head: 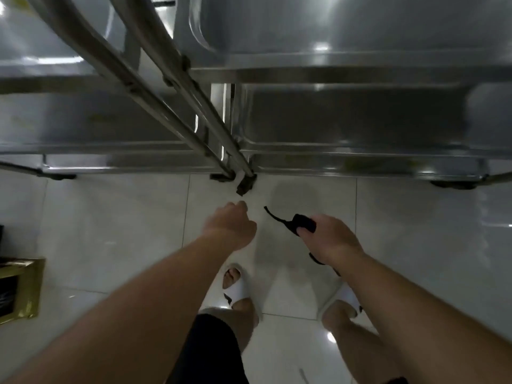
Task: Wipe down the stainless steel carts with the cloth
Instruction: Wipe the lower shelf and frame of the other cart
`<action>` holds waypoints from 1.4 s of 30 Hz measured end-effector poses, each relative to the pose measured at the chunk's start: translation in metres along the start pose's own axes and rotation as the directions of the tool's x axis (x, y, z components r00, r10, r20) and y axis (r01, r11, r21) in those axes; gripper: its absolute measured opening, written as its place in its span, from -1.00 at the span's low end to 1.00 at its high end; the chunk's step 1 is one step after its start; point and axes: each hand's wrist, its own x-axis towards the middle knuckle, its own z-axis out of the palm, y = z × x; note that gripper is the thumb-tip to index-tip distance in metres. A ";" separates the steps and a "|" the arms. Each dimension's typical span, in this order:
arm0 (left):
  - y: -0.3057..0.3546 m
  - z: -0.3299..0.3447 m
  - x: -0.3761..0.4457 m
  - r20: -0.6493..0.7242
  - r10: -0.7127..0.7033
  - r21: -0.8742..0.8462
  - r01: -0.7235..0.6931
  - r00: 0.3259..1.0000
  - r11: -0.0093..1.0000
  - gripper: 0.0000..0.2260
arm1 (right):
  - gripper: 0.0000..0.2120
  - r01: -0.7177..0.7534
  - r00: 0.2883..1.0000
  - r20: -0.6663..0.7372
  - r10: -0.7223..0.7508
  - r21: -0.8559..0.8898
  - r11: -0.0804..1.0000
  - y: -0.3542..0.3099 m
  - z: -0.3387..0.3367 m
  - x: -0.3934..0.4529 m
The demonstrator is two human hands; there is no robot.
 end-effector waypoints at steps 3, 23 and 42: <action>-0.010 0.029 0.057 -0.057 -0.001 -0.118 -0.006 0.998 0.993 -0.50 | -0.75 0.060 0.995 -0.085 -0.060 0.003 0.998 0.014 0.012 0.049; -0.057 0.081 0.335 -0.569 0.033 -0.582 -0.430 0.822 0.690 -0.70 | -0.58 0.421 0.745 -0.503 -0.438 -0.156 0.894 -0.040 0.087 0.367; -0.029 0.088 0.362 -0.780 -0.086 -0.606 -0.712 0.620 0.356 -0.86 | -0.53 0.363 0.579 -0.593 -0.559 -0.427 0.828 0.030 0.120 0.414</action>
